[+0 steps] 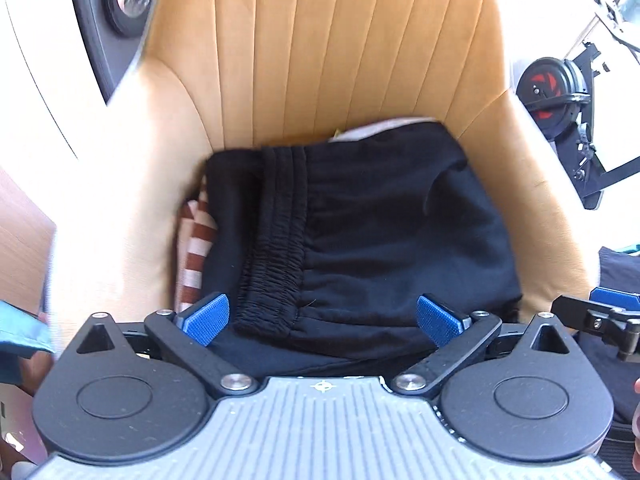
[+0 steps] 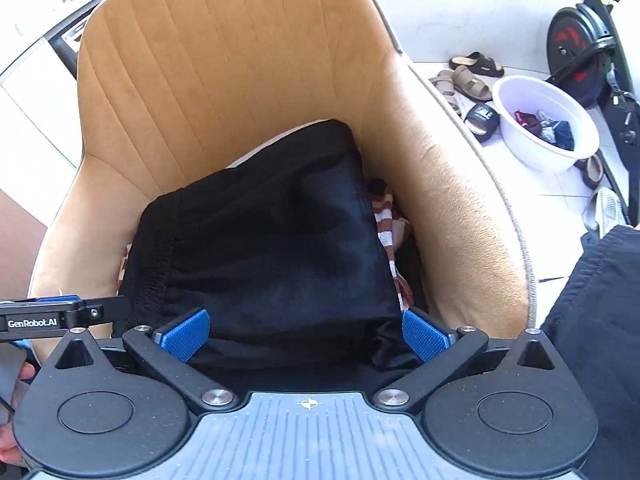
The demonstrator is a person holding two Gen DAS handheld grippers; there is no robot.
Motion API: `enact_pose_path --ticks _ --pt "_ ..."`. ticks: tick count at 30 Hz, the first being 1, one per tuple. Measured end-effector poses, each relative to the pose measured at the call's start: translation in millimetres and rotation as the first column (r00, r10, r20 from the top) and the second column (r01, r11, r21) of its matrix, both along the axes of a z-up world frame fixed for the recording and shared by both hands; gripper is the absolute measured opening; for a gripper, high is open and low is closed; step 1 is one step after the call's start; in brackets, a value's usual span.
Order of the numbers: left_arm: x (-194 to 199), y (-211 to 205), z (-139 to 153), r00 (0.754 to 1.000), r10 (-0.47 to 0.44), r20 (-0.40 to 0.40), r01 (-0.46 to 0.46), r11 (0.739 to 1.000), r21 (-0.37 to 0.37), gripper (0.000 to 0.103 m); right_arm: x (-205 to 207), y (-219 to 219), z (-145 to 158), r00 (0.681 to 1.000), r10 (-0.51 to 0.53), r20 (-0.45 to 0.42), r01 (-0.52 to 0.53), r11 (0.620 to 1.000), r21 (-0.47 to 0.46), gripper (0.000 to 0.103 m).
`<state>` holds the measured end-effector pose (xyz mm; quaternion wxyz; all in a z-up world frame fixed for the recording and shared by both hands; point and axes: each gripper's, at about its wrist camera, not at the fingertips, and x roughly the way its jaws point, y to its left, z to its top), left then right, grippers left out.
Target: Fold clothes
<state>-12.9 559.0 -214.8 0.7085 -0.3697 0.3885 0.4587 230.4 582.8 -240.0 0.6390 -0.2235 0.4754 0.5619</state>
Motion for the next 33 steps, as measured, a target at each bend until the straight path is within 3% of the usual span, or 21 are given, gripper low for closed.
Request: enact_pose_path --ticks 7,10,14,19,24,28,33 --pt "-34 -48 86 0.999 -0.027 0.025 0.026 0.998 0.05 0.103 -42 -50 94 0.995 -0.074 0.069 0.068 0.994 0.084 0.102" --pt "-52 -76 112 0.999 -0.04 0.021 0.039 0.998 0.049 0.103 -58 -88 138 0.989 -0.116 0.094 0.103 0.986 0.134 0.102" --pt "-78 -118 141 0.996 -0.084 -0.003 0.084 0.994 0.072 0.103 -80 -138 178 0.981 -0.174 0.079 0.163 0.978 0.131 0.102" --pt "-98 -169 183 0.98 -0.158 -0.118 0.178 0.967 0.182 0.103 -111 -210 217 0.969 -0.235 0.077 0.221 0.962 0.159 0.102" --pt "-114 -211 212 0.97 -0.198 -0.141 0.227 0.946 0.231 0.103 -158 -275 248 0.965 -0.244 0.101 0.224 0.959 0.171 0.102" --pt "-126 -238 229 0.963 -0.262 -0.056 0.268 0.943 0.196 0.103 -189 -311 267 0.959 -0.252 0.127 0.229 0.958 0.17 0.102" --pt "-135 -255 229 0.969 -0.236 -0.075 0.245 0.96 0.134 0.103 -219 -340 285 0.952 -0.246 0.183 0.215 0.961 0.175 0.102"
